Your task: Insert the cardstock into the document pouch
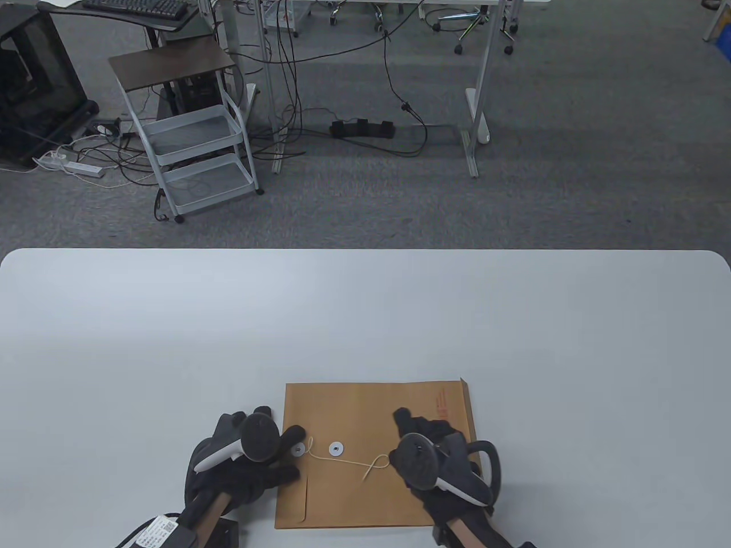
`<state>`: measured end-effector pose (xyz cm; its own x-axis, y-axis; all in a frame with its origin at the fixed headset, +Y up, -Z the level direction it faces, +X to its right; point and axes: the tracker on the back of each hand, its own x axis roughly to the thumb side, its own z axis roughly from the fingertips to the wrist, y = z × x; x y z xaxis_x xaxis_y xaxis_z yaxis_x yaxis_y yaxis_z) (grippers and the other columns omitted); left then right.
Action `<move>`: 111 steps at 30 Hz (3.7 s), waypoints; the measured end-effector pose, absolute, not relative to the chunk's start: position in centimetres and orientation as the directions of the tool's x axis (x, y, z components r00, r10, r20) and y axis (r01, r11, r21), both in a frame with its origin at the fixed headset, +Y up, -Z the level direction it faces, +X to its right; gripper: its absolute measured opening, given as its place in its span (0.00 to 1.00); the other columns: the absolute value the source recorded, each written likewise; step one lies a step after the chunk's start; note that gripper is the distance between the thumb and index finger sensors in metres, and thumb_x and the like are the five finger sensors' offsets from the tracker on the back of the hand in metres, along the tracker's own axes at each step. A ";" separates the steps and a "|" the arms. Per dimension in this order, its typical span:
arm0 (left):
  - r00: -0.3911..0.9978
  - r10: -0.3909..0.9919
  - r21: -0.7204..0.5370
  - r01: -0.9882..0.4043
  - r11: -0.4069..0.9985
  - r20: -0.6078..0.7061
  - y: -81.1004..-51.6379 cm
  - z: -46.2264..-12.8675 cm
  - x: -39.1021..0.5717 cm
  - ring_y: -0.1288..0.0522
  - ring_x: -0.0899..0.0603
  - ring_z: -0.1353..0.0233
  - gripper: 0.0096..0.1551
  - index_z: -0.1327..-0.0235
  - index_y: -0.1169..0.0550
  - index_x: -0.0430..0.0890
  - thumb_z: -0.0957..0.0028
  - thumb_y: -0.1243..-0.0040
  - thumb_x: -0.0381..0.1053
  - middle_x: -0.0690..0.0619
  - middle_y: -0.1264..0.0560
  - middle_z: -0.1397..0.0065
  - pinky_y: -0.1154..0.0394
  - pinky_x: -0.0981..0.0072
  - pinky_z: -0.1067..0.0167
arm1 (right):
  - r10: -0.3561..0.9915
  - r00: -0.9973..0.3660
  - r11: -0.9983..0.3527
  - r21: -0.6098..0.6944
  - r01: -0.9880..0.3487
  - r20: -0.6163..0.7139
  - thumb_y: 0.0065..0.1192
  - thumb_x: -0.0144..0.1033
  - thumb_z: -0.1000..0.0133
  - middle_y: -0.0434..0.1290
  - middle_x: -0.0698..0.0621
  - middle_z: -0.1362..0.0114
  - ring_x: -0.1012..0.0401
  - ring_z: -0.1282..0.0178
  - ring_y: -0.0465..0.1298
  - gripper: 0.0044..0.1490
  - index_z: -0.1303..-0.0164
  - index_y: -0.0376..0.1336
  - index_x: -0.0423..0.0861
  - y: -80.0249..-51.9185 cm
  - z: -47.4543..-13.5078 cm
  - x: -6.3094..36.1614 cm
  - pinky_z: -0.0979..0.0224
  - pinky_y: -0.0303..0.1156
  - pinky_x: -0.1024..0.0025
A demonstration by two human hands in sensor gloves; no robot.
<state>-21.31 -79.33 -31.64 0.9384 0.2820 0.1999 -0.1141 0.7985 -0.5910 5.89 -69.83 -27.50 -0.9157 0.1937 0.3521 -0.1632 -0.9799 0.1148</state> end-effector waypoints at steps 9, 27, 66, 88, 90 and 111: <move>0.935 0.292 -0.589 -0.123 0.799 0.200 -79.4 -31.6 -21.4 0.76 0.19 0.26 0.42 0.19 0.58 0.66 0.39 0.53 0.66 0.37 0.74 0.16 0.69 0.18 0.39 | -0.018 -0.867 -0.988 0.123 0.091 0.498 0.58 0.12 0.10 0.70 0.47 0.27 0.45 0.28 0.67 0.23 0.17 0.46 0.35 -74.4 -30.2 -5.3 0.27 0.61 0.43; 0.934 0.302 -0.620 -0.123 0.775 0.193 -79.4 -31.7 -21.4 0.78 0.19 0.27 0.42 0.19 0.59 0.66 0.37 0.53 0.65 0.37 0.76 0.17 0.70 0.18 0.40 | 0.392 -0.851 -0.914 0.257 -0.315 0.350 0.65 0.18 0.33 0.68 0.49 0.36 0.59 0.43 0.83 0.37 0.20 0.47 0.35 -74.2 -32.8 -2.1 0.33 0.70 0.44; 0.944 0.272 -0.623 -0.098 0.776 0.189 -79.3 -31.6 -21.2 0.78 0.19 0.27 0.42 0.20 0.61 0.66 0.38 0.55 0.66 0.36 0.76 0.18 0.70 0.18 0.38 | -0.283 -0.818 -0.959 -0.128 0.253 0.501 0.70 0.32 0.48 0.79 0.54 0.36 0.60 0.48 0.84 0.24 0.41 0.69 0.58 -75.9 -30.7 -0.7 0.32 0.71 0.49; 0.955 0.221 -0.605 -0.059 0.794 0.197 -79.1 -31.4 -20.7 0.75 0.17 0.25 0.42 0.20 0.61 0.64 0.38 0.57 0.65 0.33 0.74 0.17 0.67 0.17 0.37 | -0.034 -0.787 -0.938 0.252 0.238 0.615 0.58 0.33 0.42 0.75 0.47 0.38 0.58 0.48 0.79 0.26 0.33 0.67 0.45 -75.2 -28.7 -0.8 0.30 0.64 0.40; 0.955 0.224 -0.610 -0.061 0.790 0.195 -79.1 -31.5 -20.8 0.76 0.17 0.26 0.42 0.20 0.61 0.64 0.38 0.57 0.65 0.34 0.74 0.17 0.67 0.17 0.37 | -0.018 -0.777 -0.945 0.244 0.220 0.629 0.58 0.33 0.42 0.75 0.47 0.38 0.58 0.48 0.79 0.26 0.33 0.67 0.45 -75.1 -28.7 -1.7 0.30 0.64 0.40; 0.957 0.203 -0.608 -0.037 0.793 0.207 -79.1 -31.5 -20.6 0.75 0.17 0.25 0.41 0.20 0.61 0.64 0.38 0.57 0.65 0.34 0.74 0.16 0.66 0.16 0.36 | 0.035 -0.972 -0.987 0.159 0.002 0.232 0.64 0.37 0.43 0.80 0.47 0.44 0.59 0.52 0.81 0.23 0.39 0.71 0.45 -74.9 -36.9 -2.8 0.28 0.66 0.43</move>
<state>-20.62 -79.05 -31.55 0.9570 0.2030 0.2073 -0.0366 0.7934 -0.6076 -2.78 -74.90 -36.88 -0.9722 0.0349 0.2316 0.0025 -0.9873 0.1590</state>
